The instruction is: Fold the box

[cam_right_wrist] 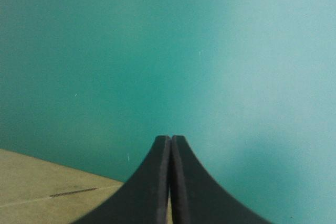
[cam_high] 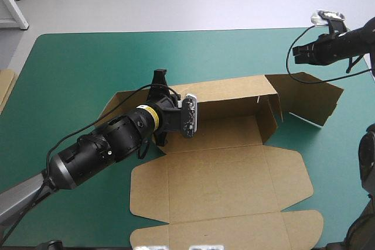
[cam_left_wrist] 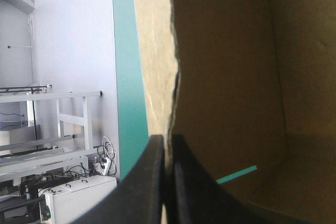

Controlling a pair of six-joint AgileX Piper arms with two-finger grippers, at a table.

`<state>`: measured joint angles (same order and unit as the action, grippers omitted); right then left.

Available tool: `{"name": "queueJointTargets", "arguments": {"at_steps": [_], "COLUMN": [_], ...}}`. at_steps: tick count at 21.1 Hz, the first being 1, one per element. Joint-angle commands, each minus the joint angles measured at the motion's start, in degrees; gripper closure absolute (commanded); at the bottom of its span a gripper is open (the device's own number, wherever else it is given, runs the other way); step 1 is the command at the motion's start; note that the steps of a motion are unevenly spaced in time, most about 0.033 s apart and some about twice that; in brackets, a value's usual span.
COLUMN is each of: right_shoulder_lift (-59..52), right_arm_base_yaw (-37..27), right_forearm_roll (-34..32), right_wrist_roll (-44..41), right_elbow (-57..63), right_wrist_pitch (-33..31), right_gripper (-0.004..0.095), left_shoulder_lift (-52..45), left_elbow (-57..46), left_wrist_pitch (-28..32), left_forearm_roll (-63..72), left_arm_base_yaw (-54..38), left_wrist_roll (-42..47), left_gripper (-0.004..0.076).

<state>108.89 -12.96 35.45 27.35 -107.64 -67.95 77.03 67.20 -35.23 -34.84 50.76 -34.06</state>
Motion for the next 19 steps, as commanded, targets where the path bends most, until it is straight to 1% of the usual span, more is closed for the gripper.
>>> {"name": "queueJointTargets", "arguments": {"at_steps": [1,3,5,7,9,11,14,17,19], "right_shoulder_lift": [-3.50,-5.23,-6.92,-9.37,-10.92,-12.18,-13.82,-16.17,-17.71], "right_arm_base_yaw": [0.09,-0.16,-0.16,-0.71,-1.04,-1.13,-1.13,-1.13,-1.13], "right_forearm_roll": [1.80,2.19,3.32,5.01,6.75,6.62,7.00,7.55,8.85], "right_wrist_roll": [1.48,3.01,4.82,6.44,8.38,8.63,9.93,12.51,14.38], "right_elbow": [1.50,4.88,7.90,10.85,13.25,14.87,17.55,21.81,24.43], "right_wrist_pitch": [0.33,0.58,1.41,1.41,1.40,2.06,2.40,5.33,6.09], "right_gripper": [0.0925,0.0925,0.0925,0.0925,0.0926,0.0927,0.0927,0.0927,0.0927], "left_shoulder_lift": [-1.44,-1.09,-0.99,-0.99,-0.99,-0.99,-1.10,-1.10,-1.10], "left_elbow": [1.38,1.38,1.38,0.54,-2.71,-5.77,-6.89,-6.89,-6.89], "left_wrist_pitch": [2.01,1.78,3.40,5.46,7.99,9.60,10.48,11.61,11.88], "left_forearm_roll": [-2.52,-3.52,-3.55,-6.71,-11.56,-14.49,-15.94,-18.47,-18.46], "left_arm_base_yaw": [0.28,0.28,0.28,0.28,0.28,0.28,0.28,0.28,0.28], "left_wrist_roll": [0.96,0.96,3.32,7.31,10.98,12.89,15.25,17.67,17.77], "left_gripper": [0.0734,0.0734,0.0734,0.0734,0.0734,0.0734,0.0734,0.0734,0.0734]}}
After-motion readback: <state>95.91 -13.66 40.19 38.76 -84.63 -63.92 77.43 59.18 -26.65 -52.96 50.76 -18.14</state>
